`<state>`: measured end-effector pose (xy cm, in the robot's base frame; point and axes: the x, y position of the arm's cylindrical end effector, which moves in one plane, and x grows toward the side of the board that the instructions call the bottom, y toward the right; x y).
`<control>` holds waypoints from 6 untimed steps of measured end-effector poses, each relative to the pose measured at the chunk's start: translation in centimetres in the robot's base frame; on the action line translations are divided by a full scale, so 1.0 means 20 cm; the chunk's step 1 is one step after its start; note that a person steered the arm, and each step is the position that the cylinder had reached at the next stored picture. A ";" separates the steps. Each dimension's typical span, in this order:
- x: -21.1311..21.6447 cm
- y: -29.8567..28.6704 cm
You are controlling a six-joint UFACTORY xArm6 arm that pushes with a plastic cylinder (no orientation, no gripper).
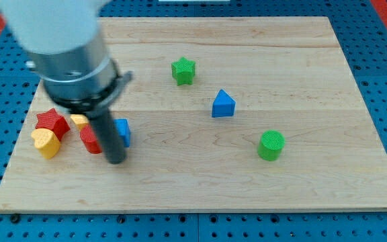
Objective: Slide the blue cube below the green circle
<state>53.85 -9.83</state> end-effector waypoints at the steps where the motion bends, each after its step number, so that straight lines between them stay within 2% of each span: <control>1: 0.01 -0.13; 2: -0.03 -0.41; 4: -0.31 -0.50; 5: -0.31 -0.31; 6: -0.13 -0.11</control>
